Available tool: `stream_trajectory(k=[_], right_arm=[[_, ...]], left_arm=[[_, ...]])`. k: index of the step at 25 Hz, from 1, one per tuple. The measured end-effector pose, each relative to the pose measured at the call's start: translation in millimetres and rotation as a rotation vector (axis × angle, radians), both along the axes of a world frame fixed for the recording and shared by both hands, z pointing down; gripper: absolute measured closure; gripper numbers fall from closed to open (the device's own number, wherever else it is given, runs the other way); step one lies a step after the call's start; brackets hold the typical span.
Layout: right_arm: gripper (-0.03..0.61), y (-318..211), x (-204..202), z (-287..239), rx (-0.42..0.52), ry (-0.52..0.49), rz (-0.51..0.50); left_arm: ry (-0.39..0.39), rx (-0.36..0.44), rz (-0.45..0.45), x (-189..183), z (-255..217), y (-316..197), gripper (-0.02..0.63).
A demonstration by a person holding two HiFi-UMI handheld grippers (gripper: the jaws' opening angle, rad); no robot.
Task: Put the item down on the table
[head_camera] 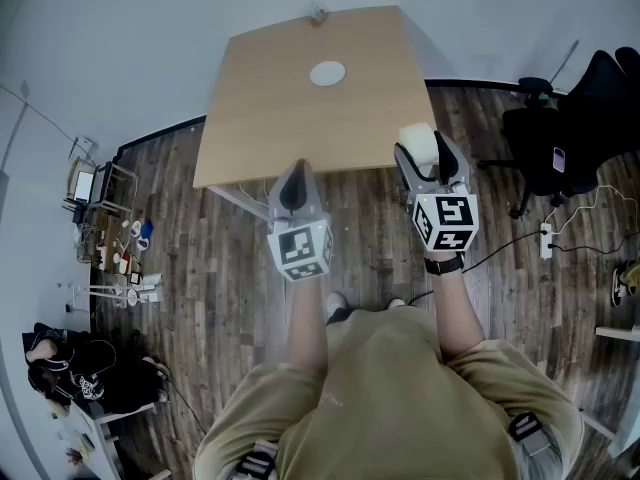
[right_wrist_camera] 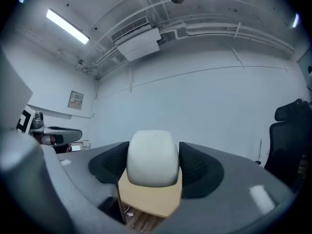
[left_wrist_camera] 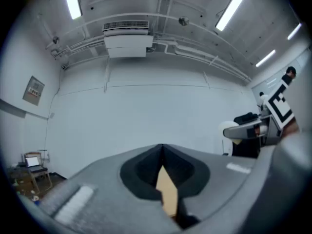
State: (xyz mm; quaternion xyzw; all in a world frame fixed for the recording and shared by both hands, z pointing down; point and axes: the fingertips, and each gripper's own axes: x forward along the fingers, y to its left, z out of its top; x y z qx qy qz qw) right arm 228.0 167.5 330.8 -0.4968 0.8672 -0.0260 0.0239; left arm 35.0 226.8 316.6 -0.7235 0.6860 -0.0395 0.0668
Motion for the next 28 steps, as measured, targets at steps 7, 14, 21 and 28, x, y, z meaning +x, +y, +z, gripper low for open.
stream_trajectory(k=[7,14,21,28], right_arm=[[0.252,1,16,-3,0.013,0.000,0.027],[0.253,-11,14,3,0.029,0.007,0.048],[0.253,-42,-17,8,0.043,0.028,0.035],[0.253,-102,-50,-12,0.080,0.036,0.096]], left_arm=[[0.023,-0.065,-0.059,-7,17,0,0.611],[0.051,-0.078,-0.097,-20,28,-6,0.611],[0.040,-0.056,-0.110,-48,26,-40,0.611],[0.050,-0.032,-0.091,-98,8,-116,0.612]])
